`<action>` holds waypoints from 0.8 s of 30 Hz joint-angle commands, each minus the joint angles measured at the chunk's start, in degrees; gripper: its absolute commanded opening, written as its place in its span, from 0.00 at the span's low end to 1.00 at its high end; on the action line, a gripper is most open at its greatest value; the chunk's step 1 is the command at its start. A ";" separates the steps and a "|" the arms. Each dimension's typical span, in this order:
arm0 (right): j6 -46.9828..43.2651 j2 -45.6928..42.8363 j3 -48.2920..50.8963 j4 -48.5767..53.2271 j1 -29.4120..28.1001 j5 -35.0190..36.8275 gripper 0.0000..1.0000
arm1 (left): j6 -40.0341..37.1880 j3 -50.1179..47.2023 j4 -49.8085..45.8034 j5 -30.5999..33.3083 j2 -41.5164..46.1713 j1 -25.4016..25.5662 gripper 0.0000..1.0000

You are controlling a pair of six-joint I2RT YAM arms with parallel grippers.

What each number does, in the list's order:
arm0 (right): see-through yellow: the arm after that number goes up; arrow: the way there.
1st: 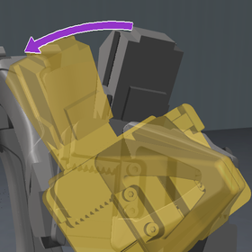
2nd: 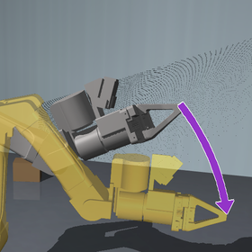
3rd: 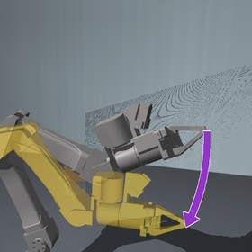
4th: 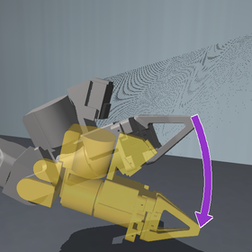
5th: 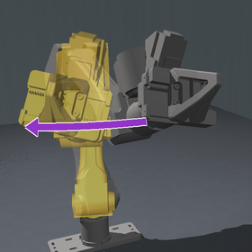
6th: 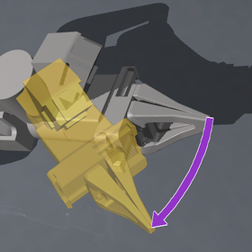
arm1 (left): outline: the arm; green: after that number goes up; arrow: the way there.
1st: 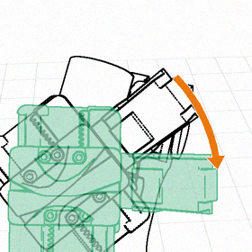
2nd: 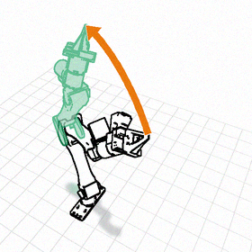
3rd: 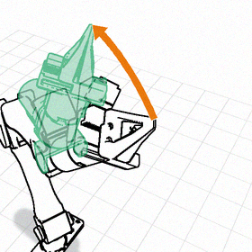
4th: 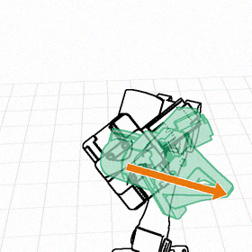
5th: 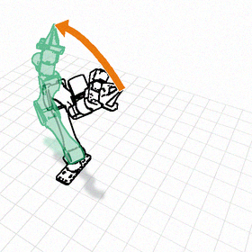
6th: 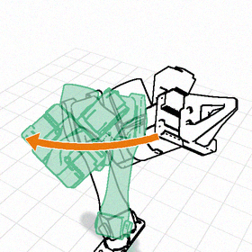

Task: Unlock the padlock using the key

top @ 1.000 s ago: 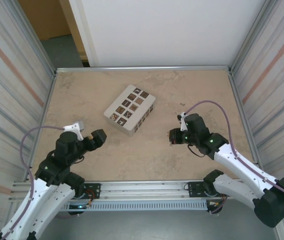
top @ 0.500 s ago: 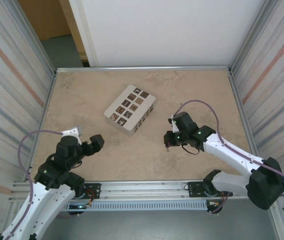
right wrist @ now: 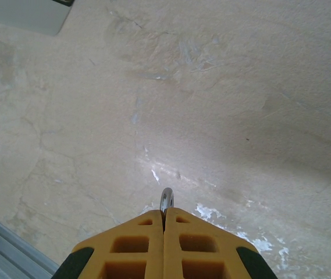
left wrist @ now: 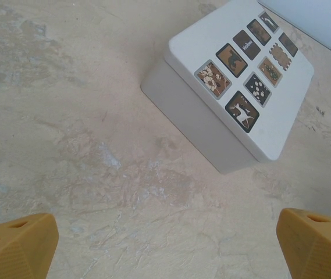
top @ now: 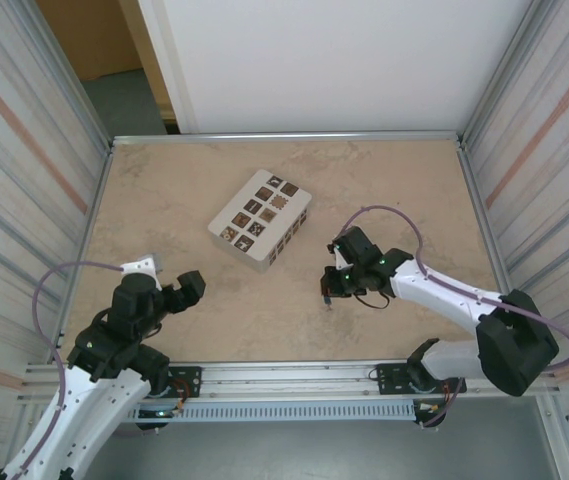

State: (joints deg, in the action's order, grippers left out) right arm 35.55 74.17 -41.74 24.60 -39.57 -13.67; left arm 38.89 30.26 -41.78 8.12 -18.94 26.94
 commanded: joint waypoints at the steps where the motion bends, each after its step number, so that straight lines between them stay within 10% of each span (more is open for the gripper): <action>1: 1.28 2.25 -0.85 -1.29 -0.62 -1.43 0.00 | -1.19 -0.02 0.38 1.72 0.53 -0.40 0.97; 24: 0.75 10.57 -0.63 -4.34 -0.59 -3.10 0.00 | -0.86 -1.51 3.26 1.13 -1.71 -0.39 0.97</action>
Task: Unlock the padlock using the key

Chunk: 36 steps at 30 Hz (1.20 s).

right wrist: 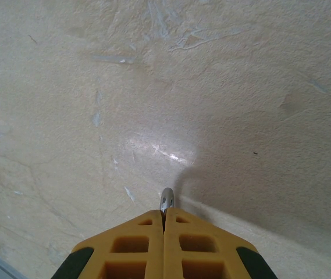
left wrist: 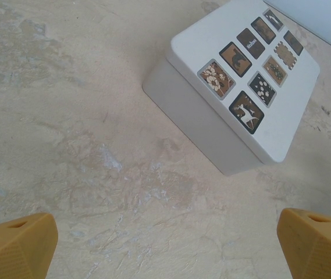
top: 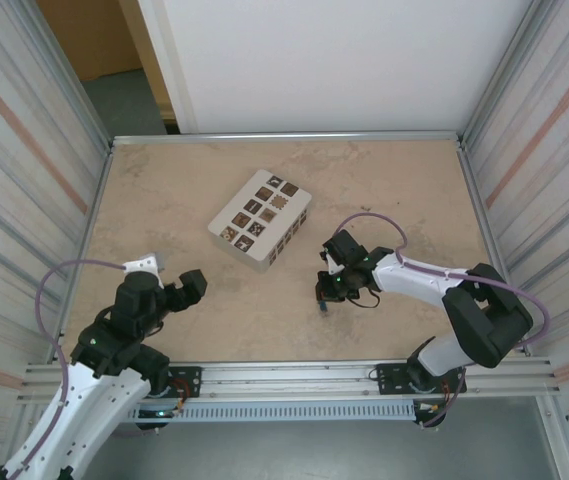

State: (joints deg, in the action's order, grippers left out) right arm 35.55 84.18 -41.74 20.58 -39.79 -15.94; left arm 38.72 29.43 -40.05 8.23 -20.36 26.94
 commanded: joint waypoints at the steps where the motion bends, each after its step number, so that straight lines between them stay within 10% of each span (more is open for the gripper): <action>1: 0.80 0.63 -0.50 -0.36 -0.38 -0.69 0.00 | -0.66 -0.84 1.72 0.84 -0.28 -0.40 0.97; 36: -0.21 -9.38 0.99 2.77 0.85 4.87 0.33 | 0.56 0.86 0.51 1.97 -0.51 -0.38 0.97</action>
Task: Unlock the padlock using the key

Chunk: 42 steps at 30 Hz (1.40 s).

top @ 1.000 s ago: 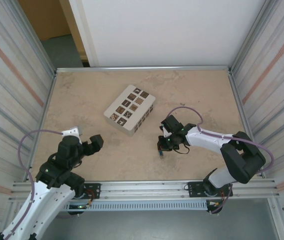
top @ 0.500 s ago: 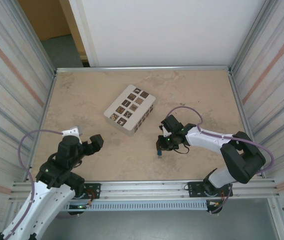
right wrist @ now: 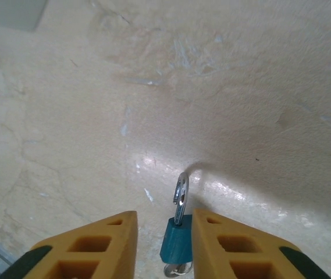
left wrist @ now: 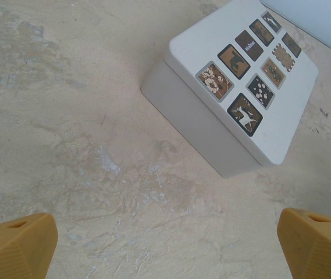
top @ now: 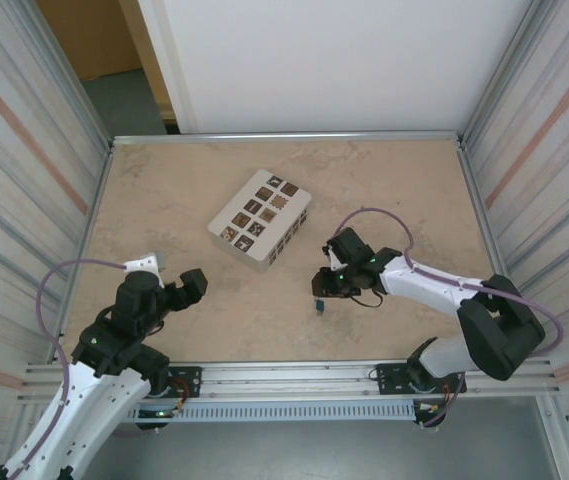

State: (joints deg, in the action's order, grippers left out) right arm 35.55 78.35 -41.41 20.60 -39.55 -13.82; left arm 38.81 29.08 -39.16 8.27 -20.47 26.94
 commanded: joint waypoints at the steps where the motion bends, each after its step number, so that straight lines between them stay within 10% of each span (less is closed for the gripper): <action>1: -0.30 -4.69 0.82 3.07 1.00 3.28 0.34 | 0.48 1.45 -0.54 2.24 -0.45 -0.38 0.98; 21: -10.61 -32.13 6.41 5.23 20.66 12.83 0.72 | -0.67 3.44 -0.04 15.12 -7.43 -1.05 0.99; 32: -14.28 -32.09 9.67 -5.51 37.69 5.41 1.00 | -12.63 1.88 12.13 14.59 -14.02 -11.41 0.99; 42: -16.73 -25.20 16.28 -27.44 46.08 10.56 0.99 | -22.76 -1.81 27.69 8.68 -23.94 -20.34 0.99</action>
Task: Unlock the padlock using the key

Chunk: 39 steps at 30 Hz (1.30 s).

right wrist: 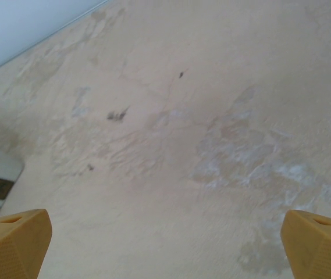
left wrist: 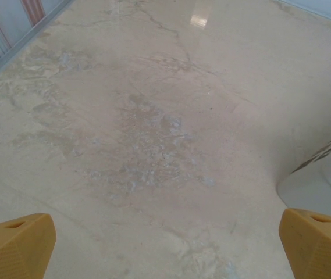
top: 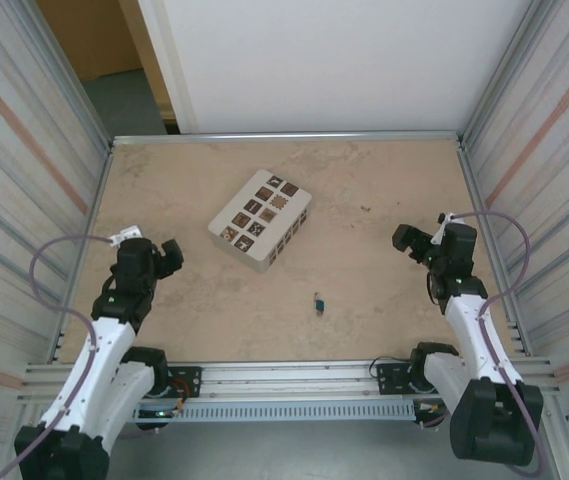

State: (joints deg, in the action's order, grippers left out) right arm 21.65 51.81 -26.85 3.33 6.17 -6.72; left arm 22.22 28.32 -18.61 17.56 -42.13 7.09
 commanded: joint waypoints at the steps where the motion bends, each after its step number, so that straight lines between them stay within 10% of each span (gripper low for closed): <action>1: -3.39 2.22 2.29 -12.14 0.35 5.02 0.99 | -7.29 -1.22 8.58 0.08 -3.50 -0.58 0.99; 25: -11.89 33.25 12.15 -62.38 2.09 -0.10 0.99 | -16.57 -12.75 39.74 2.45 -12.12 -0.74 0.99; 39: -16.55 36.45 3.39 -48.97 -2.74 4.02 0.99 | -19.44 -15.11 53.92 -0.34 -19.13 -1.09 0.99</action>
State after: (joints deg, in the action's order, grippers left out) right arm 7.40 87.94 -22.96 -48.71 3.60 -4.49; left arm 4.62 14.28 28.88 18.09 -60.23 6.68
